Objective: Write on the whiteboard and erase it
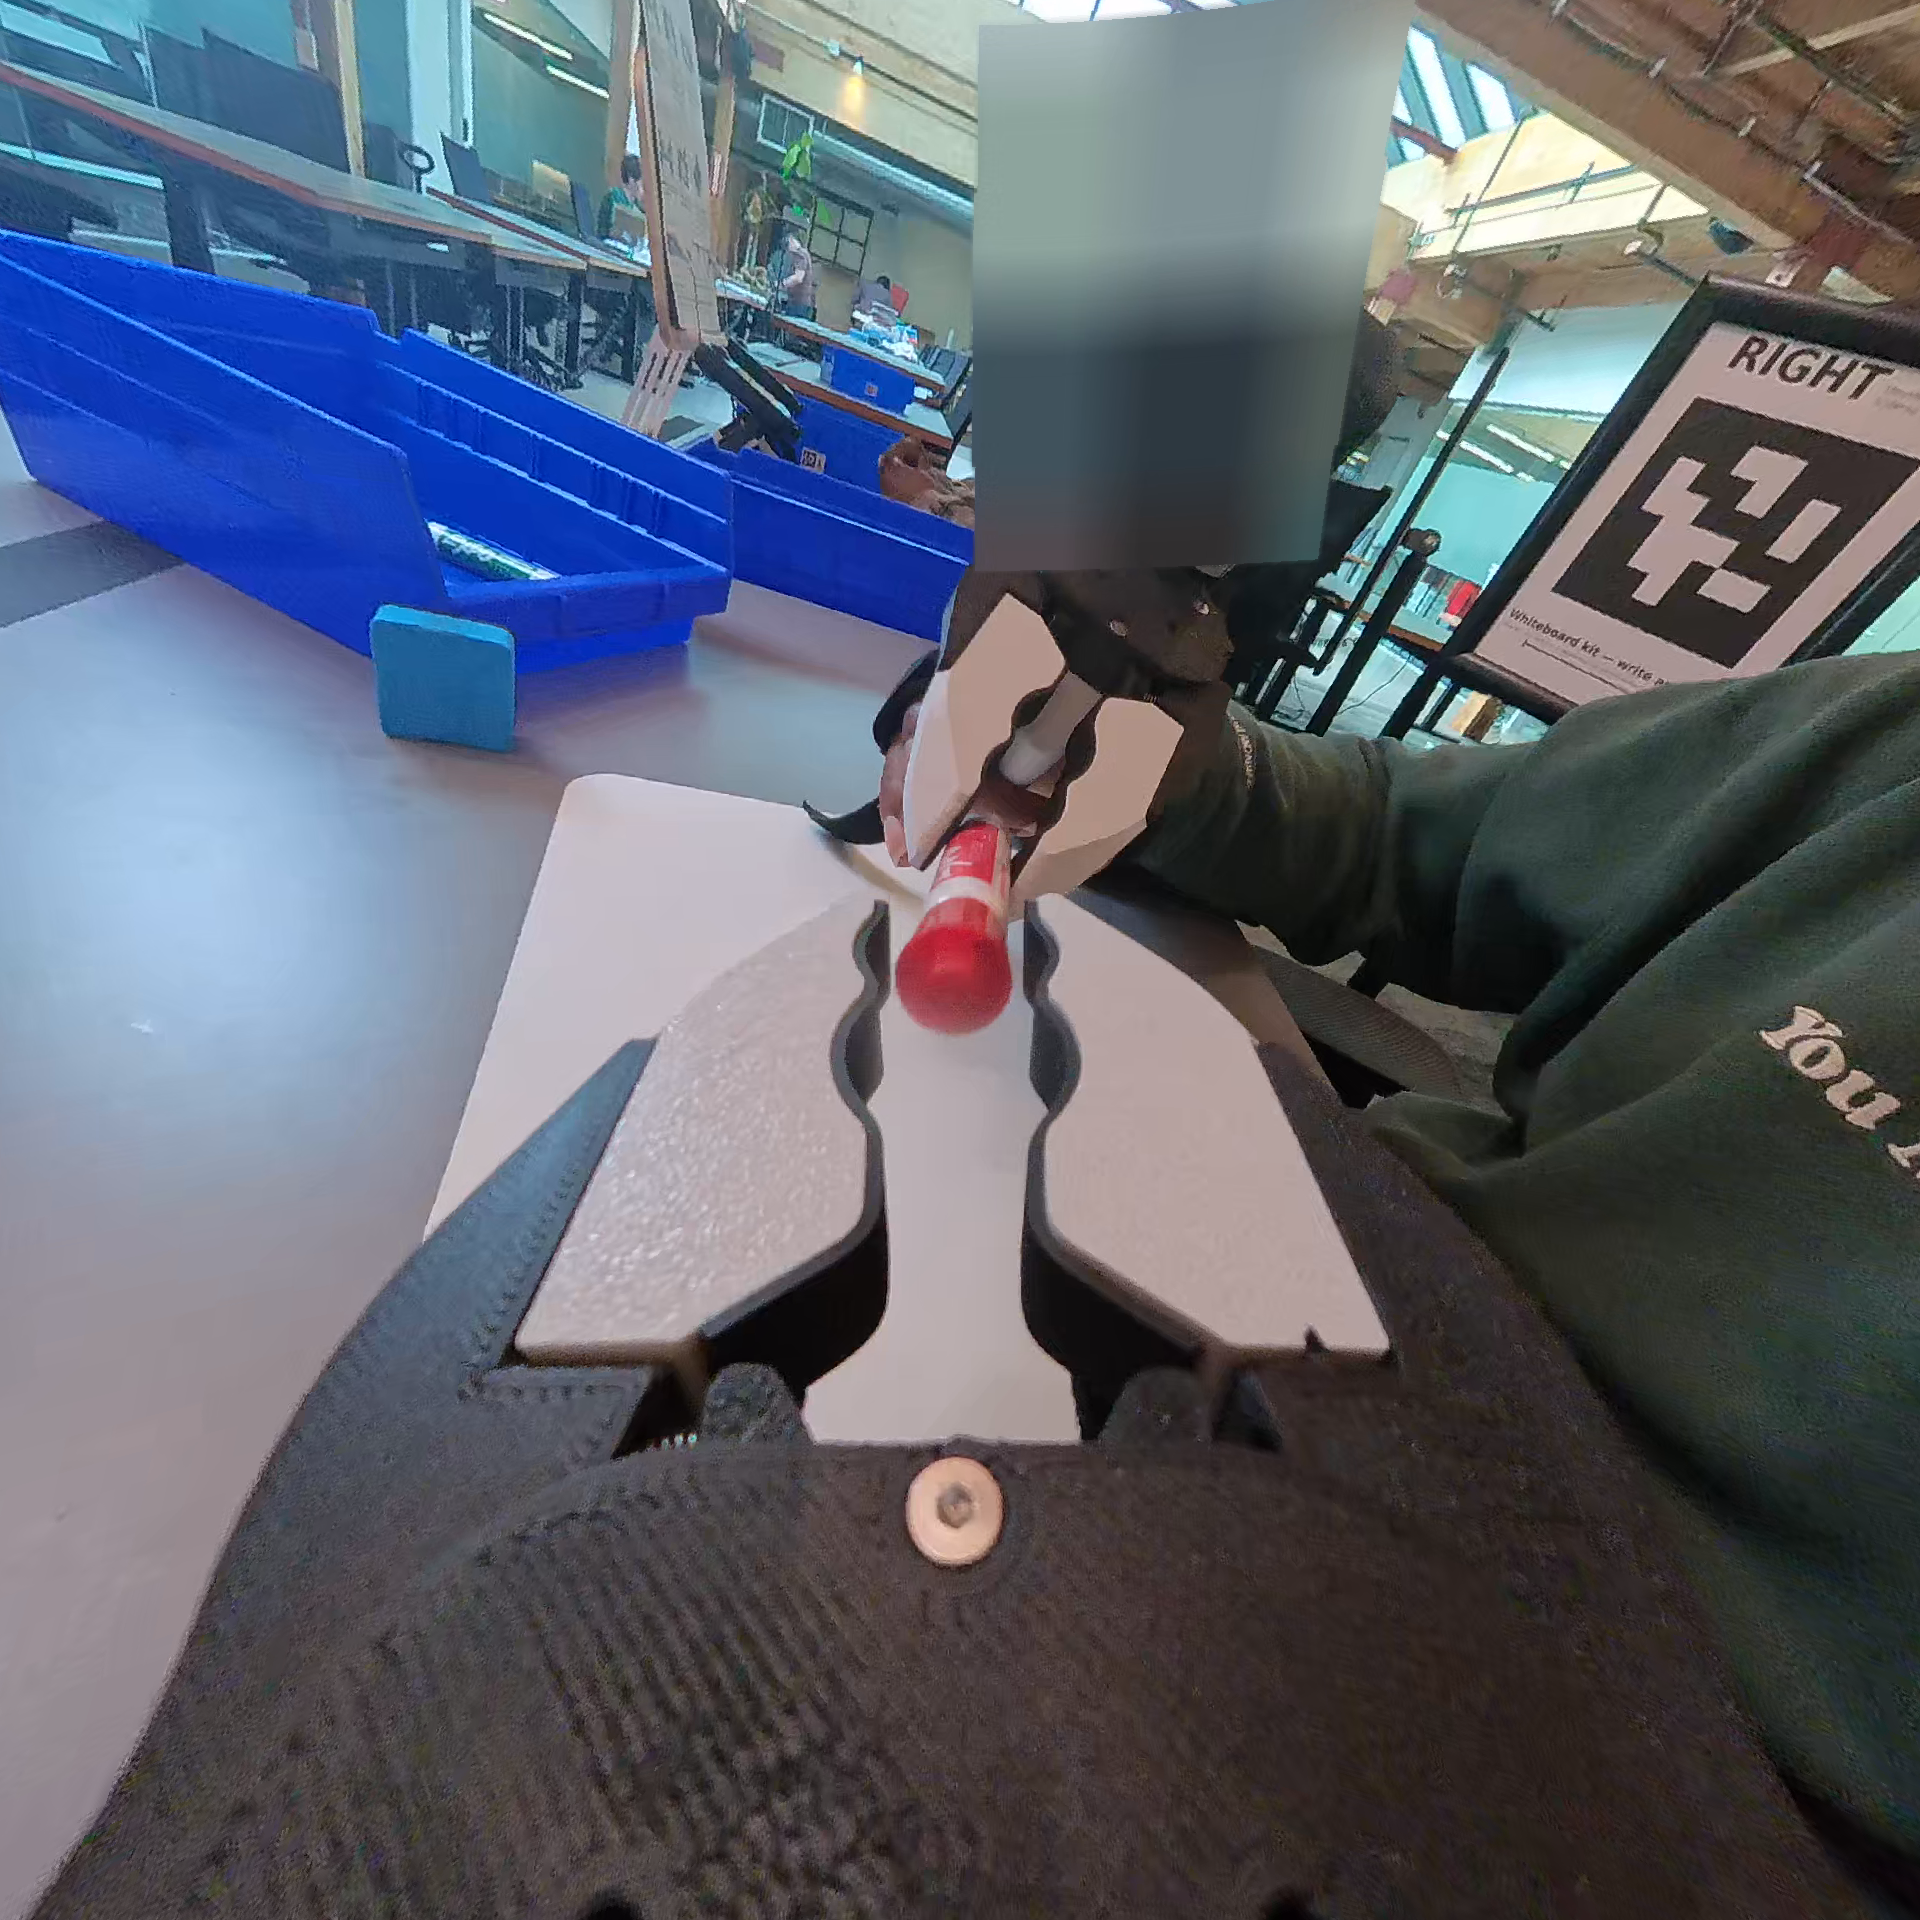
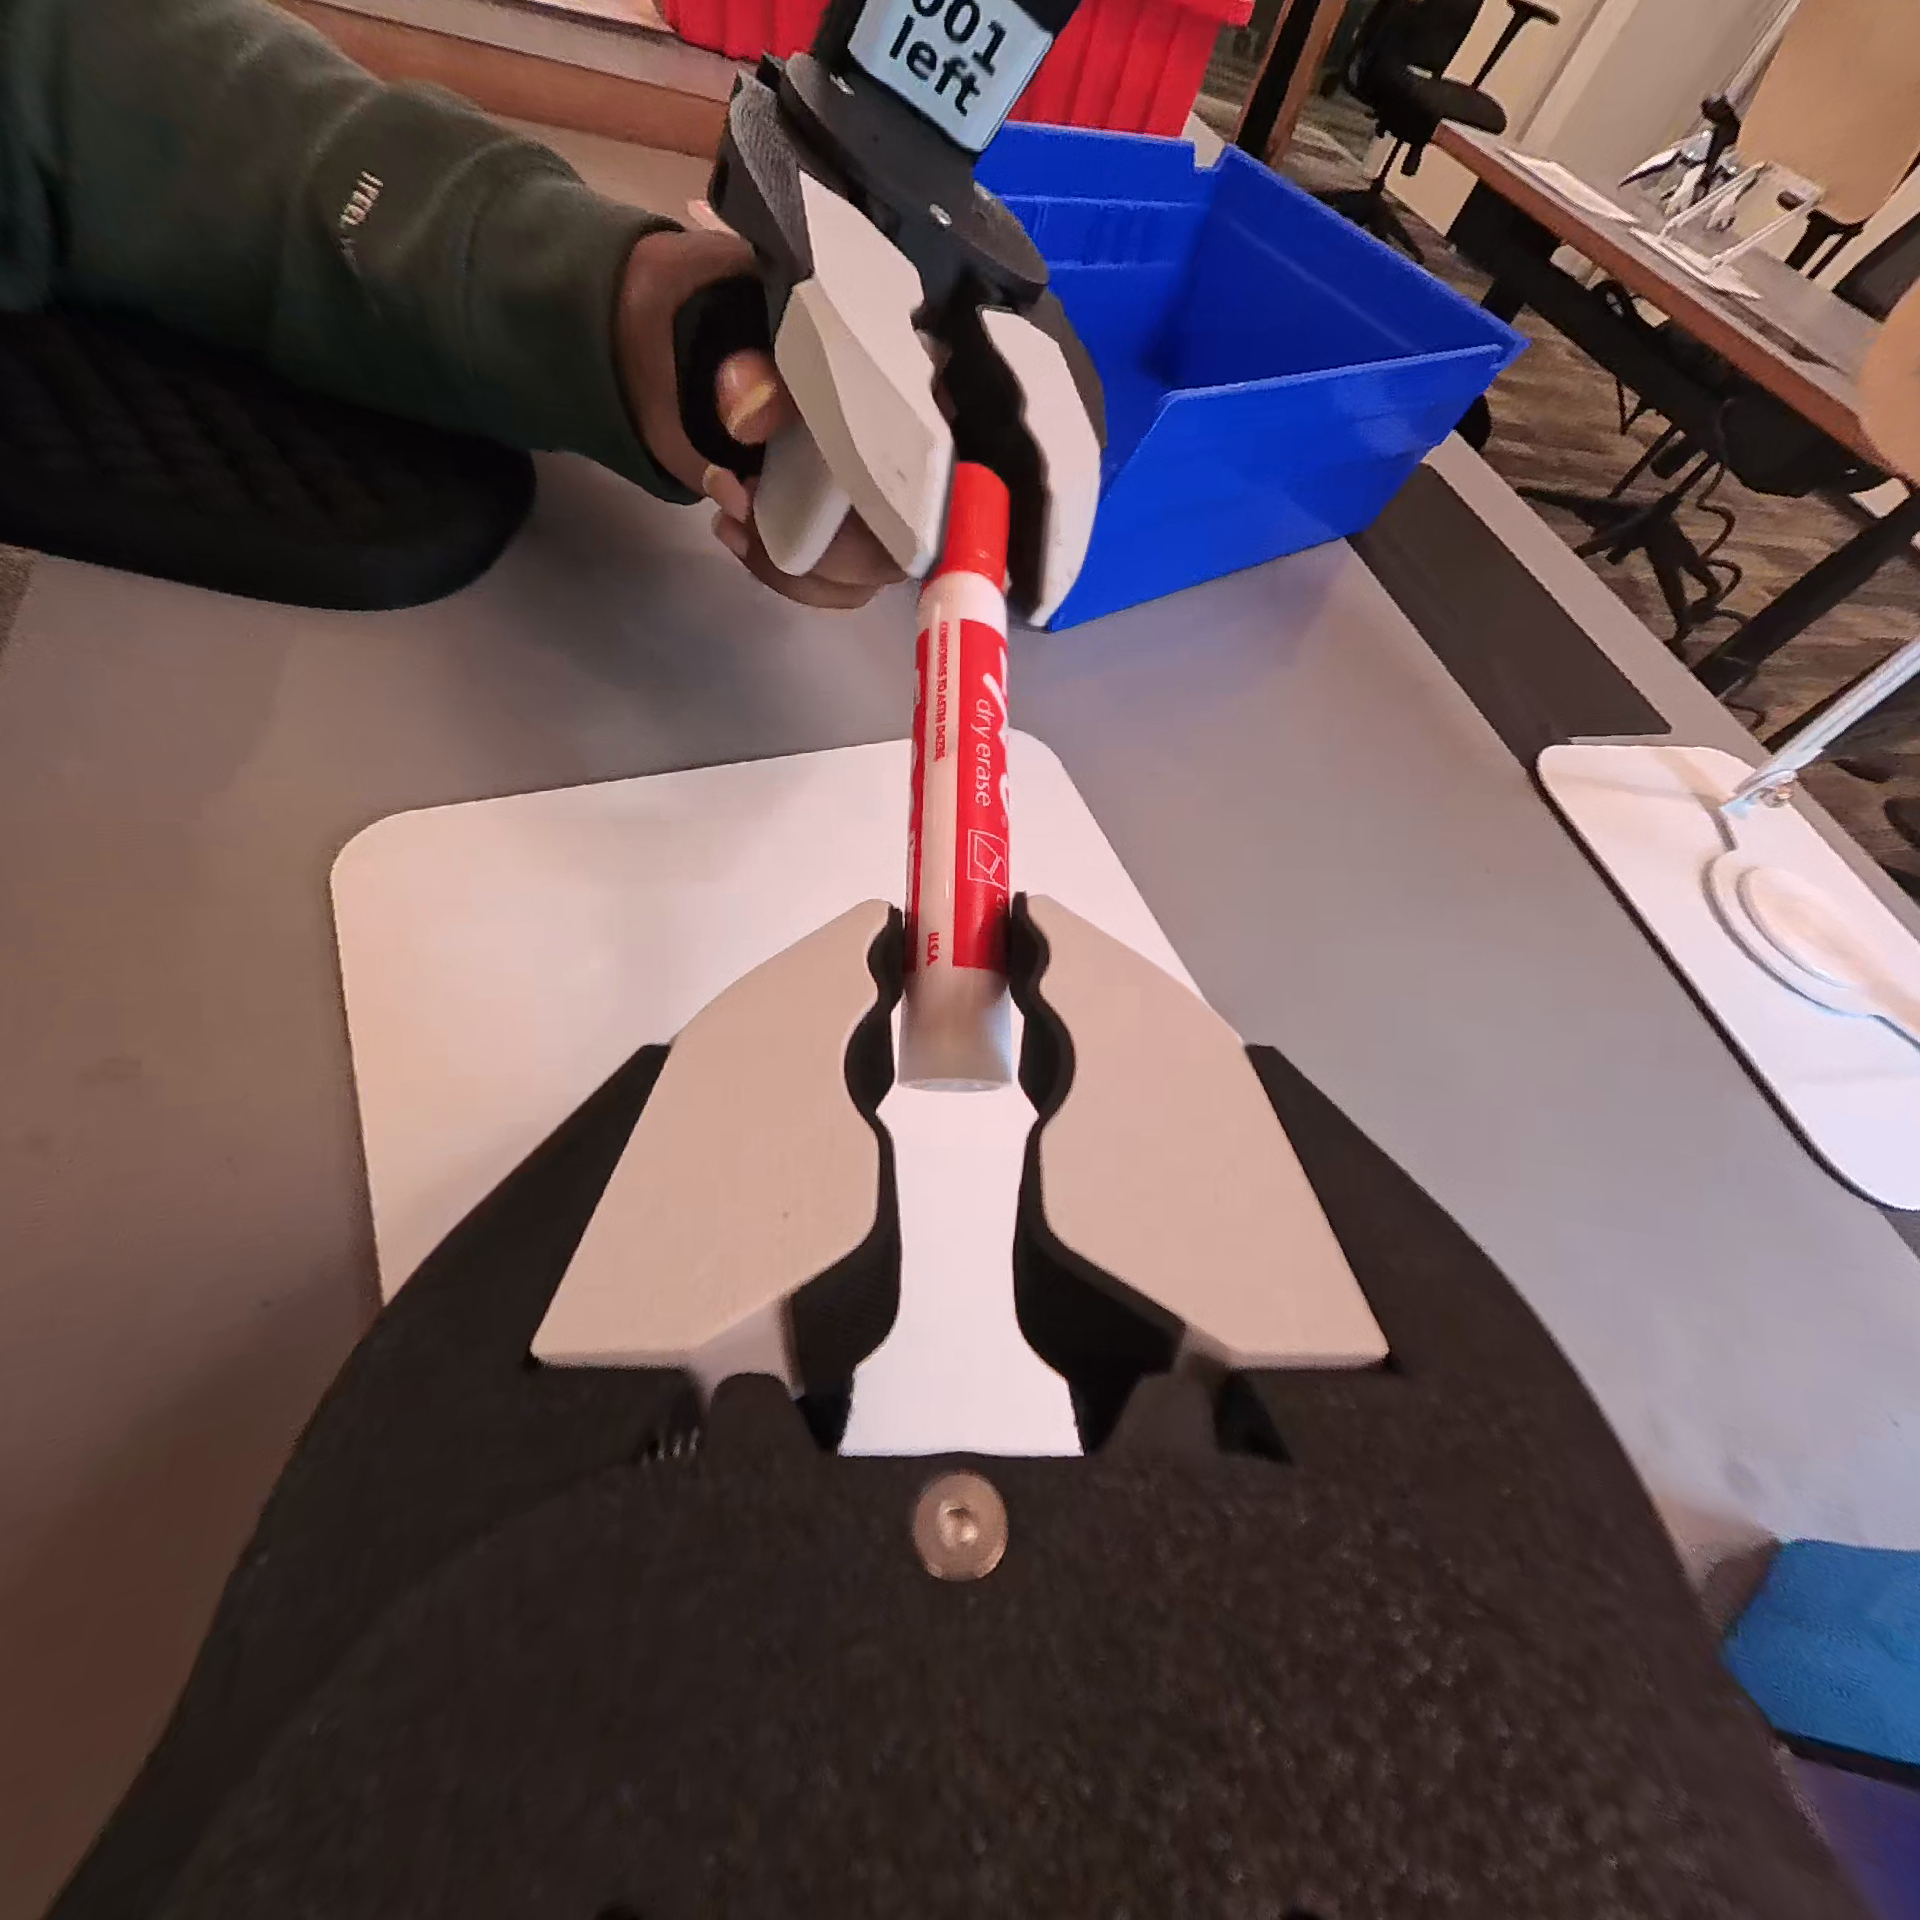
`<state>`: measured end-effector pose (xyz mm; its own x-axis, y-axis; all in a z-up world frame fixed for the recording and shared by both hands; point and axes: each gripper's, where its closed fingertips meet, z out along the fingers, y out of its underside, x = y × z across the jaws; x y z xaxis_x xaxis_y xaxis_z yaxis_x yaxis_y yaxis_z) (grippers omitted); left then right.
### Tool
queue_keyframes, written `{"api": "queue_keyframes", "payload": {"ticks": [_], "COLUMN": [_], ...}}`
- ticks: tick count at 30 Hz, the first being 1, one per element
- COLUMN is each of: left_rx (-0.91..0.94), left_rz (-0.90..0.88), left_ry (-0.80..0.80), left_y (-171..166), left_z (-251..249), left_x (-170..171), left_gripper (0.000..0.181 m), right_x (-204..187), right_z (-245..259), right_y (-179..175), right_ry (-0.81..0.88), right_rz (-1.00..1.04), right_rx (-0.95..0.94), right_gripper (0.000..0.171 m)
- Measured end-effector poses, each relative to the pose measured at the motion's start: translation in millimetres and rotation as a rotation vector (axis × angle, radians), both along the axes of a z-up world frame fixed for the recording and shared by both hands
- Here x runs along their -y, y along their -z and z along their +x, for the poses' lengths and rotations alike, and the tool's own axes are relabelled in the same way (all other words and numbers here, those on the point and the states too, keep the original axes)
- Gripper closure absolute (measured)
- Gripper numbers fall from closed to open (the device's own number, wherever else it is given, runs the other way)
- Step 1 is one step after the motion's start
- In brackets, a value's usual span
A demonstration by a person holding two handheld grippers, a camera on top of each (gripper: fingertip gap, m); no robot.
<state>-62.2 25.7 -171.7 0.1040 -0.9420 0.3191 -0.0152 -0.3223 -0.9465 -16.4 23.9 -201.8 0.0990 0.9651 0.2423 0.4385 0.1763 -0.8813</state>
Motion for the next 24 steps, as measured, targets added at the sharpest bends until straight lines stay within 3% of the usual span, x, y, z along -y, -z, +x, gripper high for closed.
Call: {"api": "queue_keyframes", "payload": {"ticks": [5, 10, 16, 24], "left_rx": [-0.056, 0.077, 0.222, 0.270], "left_rz": [0.005, -0.091, -0.224, -0.328], "left_ry": [0.020, 0.013, 0.049, 0.147], "left_y": [6, -9, -23, -24], "left_z": [1, -3, 0, 25], "left_x": [3, -2, 2, 29], "left_gripper": [0.161, 0.161, 0.161, 0.161], "right_x": [0, -3, 3, 25], "right_z": [0, -4, -17, -36], "right_y": [1, -21, -29, -46], "right_ry": [-0.004, 0.000, 0.015, -0.002], "right_rz": [-0.012, -0.004, 0.061, 0.141], "right_rx": [-0.017, -0.210, -0.296, -0.390], "right_gripper": [0.152, 0.150, 0.129, 0.136]}}
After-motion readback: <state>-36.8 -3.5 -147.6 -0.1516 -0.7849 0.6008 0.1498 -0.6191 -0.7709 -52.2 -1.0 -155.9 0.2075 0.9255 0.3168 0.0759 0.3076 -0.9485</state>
